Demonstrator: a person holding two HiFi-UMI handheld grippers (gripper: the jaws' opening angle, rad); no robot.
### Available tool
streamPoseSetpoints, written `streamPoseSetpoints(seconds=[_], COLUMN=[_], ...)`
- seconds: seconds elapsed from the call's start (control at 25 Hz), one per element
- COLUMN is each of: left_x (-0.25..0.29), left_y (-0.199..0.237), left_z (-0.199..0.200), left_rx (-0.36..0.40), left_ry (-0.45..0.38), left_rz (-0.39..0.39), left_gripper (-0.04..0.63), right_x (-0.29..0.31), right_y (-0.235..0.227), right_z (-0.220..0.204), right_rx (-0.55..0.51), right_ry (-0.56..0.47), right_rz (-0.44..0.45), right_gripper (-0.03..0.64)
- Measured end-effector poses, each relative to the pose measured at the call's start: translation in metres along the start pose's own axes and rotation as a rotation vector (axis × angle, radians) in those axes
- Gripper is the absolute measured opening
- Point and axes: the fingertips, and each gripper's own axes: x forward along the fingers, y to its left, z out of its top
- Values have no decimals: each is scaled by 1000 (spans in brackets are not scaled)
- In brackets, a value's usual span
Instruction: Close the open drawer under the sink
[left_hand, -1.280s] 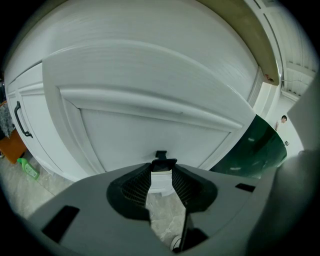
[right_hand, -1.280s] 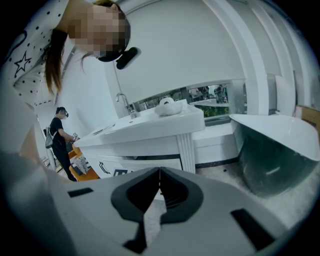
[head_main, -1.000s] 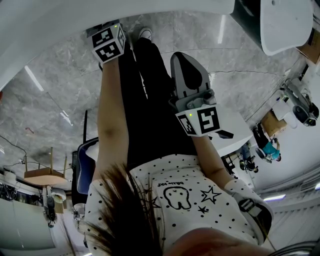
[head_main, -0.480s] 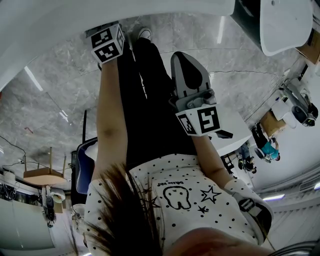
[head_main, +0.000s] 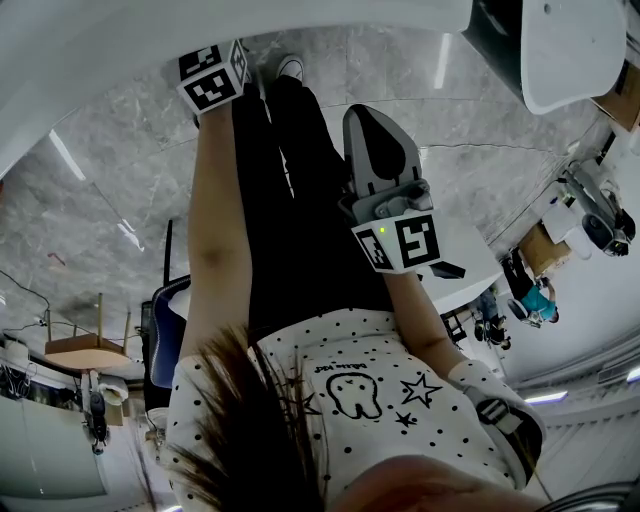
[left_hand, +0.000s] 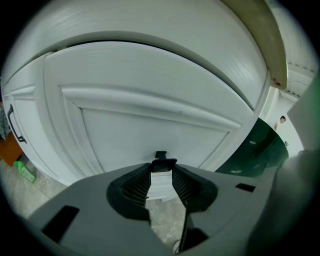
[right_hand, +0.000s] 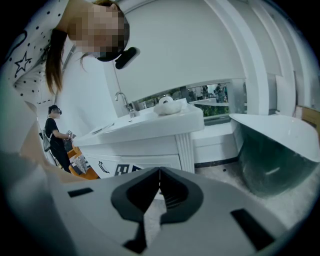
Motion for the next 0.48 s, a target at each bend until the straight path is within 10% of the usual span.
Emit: streamPoseSetpoints(seconds=[0.48], left_x=[2], left_y=[1], left_z=[1], left_rx=[17], left_ry=[-6], left_rz=[-4], left_gripper=[130], right_x=[4], right_y=[1], right_z=[0], right_rx=[3], right_ry=[6], right_rz=[2], right_gripper=[14])
